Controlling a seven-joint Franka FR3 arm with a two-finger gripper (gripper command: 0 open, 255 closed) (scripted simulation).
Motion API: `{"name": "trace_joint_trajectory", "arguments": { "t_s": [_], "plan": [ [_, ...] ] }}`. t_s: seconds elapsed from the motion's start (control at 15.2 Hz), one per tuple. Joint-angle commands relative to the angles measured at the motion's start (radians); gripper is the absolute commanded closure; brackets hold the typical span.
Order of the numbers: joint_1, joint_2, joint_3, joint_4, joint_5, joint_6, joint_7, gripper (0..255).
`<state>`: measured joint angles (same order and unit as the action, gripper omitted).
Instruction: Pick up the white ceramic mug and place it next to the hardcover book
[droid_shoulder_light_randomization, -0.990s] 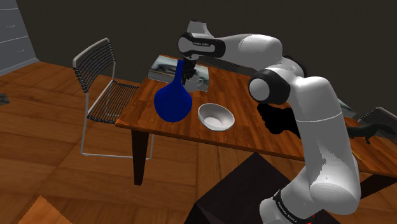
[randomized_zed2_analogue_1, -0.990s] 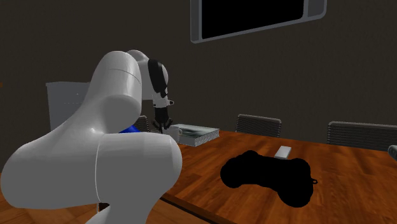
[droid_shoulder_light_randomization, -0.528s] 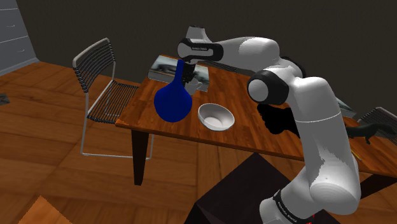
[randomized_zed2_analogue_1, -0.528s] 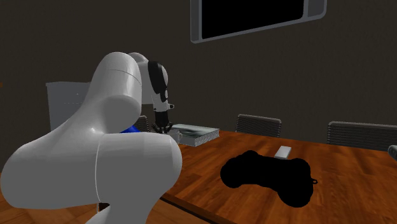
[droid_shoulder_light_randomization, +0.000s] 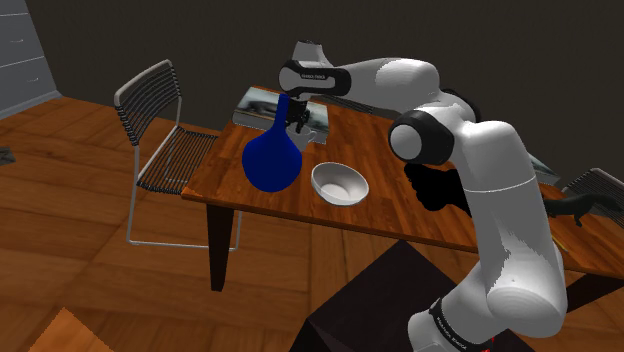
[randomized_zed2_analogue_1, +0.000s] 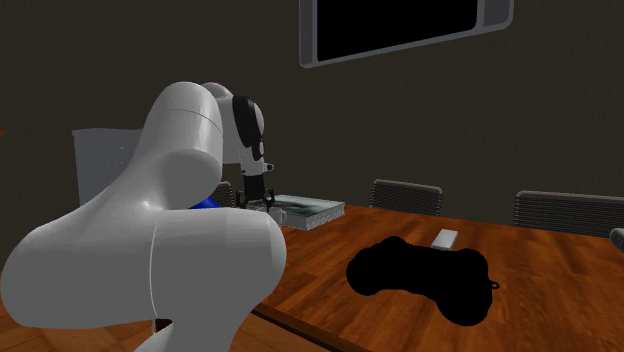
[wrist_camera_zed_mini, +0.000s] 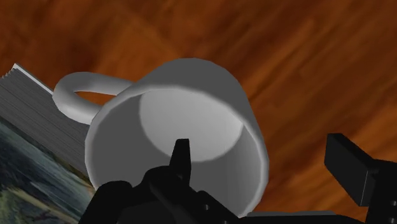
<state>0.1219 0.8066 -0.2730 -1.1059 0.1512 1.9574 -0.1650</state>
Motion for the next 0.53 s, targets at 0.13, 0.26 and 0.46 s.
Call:
{"name": "trace_joint_trajectory", "arguments": {
  "t_s": [0.13, 0.26, 0.46],
  "plan": [
    [0.001, -0.012, -0.002, 0.014, -0.002, -0.025, 0.002, 0],
    [0.001, -0.03, -0.004, 0.05, -0.007, -0.079, 0.005, 0],
    [0.0, -0.035, -0.005, 0.067, -0.008, -0.102, 0.006, 0]
  ]
}}
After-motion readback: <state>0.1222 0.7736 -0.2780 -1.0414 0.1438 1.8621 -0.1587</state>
